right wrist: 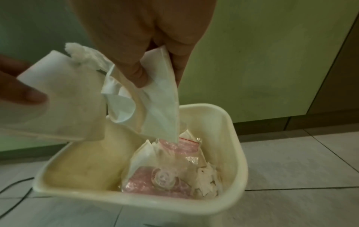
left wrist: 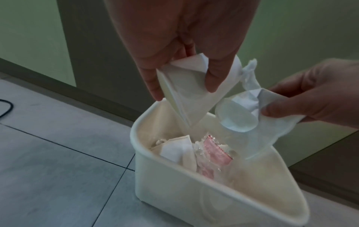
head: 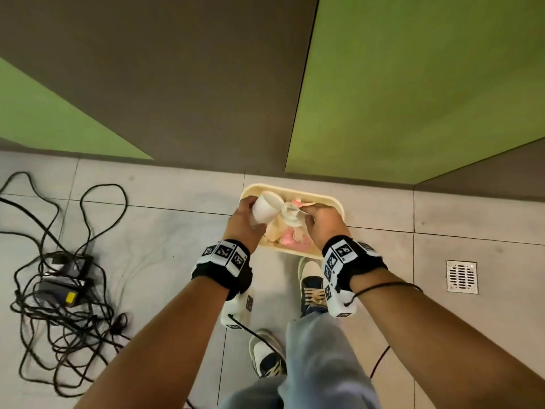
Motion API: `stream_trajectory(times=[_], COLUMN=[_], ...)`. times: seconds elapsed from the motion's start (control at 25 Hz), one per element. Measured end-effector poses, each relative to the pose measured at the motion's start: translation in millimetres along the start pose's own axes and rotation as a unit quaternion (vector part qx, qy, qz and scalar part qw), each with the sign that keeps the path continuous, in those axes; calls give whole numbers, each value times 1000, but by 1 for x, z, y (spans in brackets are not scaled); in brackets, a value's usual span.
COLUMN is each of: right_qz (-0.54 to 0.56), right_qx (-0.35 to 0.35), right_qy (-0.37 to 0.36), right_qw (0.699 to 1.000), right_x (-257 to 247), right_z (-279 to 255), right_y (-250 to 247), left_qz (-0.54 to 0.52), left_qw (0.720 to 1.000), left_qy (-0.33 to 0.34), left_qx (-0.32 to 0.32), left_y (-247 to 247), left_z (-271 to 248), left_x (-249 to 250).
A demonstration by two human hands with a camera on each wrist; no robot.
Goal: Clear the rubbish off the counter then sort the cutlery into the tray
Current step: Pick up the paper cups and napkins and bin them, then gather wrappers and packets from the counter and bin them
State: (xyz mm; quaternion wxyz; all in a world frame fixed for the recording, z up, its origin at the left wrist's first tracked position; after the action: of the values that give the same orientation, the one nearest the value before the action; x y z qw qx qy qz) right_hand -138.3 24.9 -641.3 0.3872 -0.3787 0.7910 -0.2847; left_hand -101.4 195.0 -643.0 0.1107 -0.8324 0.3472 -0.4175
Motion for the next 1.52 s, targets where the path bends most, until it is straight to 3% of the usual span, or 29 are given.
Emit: stream_trajectory(times=[0.16, 0.32, 0.52, 0.76, 0.92, 1.08, 1.28, 1.52], right_qz=[-27, -19, -27, -33, 21, 90, 66, 95], right_qx=[-75, -58, -42, 63, 182, 269, 253, 210], right_qy=[30, 33, -35, -126, -187, -243, -277, -282], right_qw=[996, 998, 998, 990, 965, 928, 925, 931], right_x=[9, 0, -52, -140, -199, -240, -285, -336], right_z=[10, -31, -110, -219, -272, -283, -260, -218], right_y=[18, -30, -139, -317, -443, -527, -573, -579], left_qz=[144, 69, 22, -12, -49, -89, -36, 15], left_qw=[985, 995, 994, 974, 957, 945, 931, 931], left_qy=[-8, 5, 65, 210, 285, 295, 254, 181], left_qx=[-94, -68, -81, -80, -7, 107, 259, 317], left_y=[17, -17, -81, -185, -276, -342, -400, -446], left_z=[14, -27, -120, -257, -326, -350, -345, -306], left_x=[-4, 36, 137, 297, 394, 445, 459, 447])
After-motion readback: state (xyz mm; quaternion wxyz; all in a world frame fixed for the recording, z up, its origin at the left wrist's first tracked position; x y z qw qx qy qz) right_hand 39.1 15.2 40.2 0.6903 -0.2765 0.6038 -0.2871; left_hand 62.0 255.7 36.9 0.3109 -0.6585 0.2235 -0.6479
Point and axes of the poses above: each hand's wrist, its own z-axis towards the middle knuckle, its own y-axis out of the palm, x = y × z, the point moved 6 cm from there along z, towards the middle knuckle, and after that the axes turned 6 degrees about -z, right-handed, at the moved point
